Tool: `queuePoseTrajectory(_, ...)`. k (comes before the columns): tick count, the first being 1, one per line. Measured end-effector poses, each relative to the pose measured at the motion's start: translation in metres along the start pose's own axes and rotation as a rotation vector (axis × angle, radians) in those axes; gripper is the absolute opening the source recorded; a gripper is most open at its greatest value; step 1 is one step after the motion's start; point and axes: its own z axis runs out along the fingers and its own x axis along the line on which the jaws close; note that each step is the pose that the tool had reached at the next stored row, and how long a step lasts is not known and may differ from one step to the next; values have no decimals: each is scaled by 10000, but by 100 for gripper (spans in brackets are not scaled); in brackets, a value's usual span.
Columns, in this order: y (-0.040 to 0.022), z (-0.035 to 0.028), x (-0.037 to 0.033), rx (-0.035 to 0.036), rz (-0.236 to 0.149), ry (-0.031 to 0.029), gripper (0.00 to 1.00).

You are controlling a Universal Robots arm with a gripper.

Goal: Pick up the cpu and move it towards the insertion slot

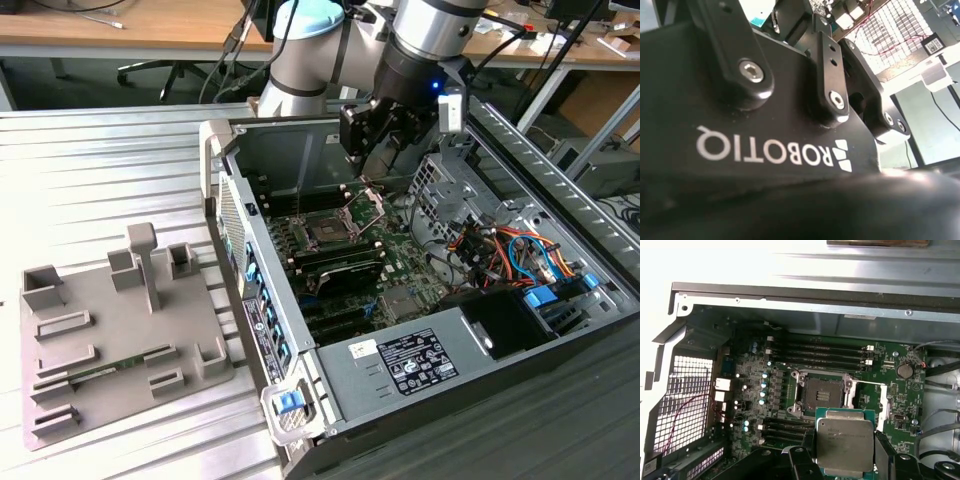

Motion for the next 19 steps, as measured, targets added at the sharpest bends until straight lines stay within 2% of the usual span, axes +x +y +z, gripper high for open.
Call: queuePoseTrajectory(19,94,99,-72,0,-1,0,55)
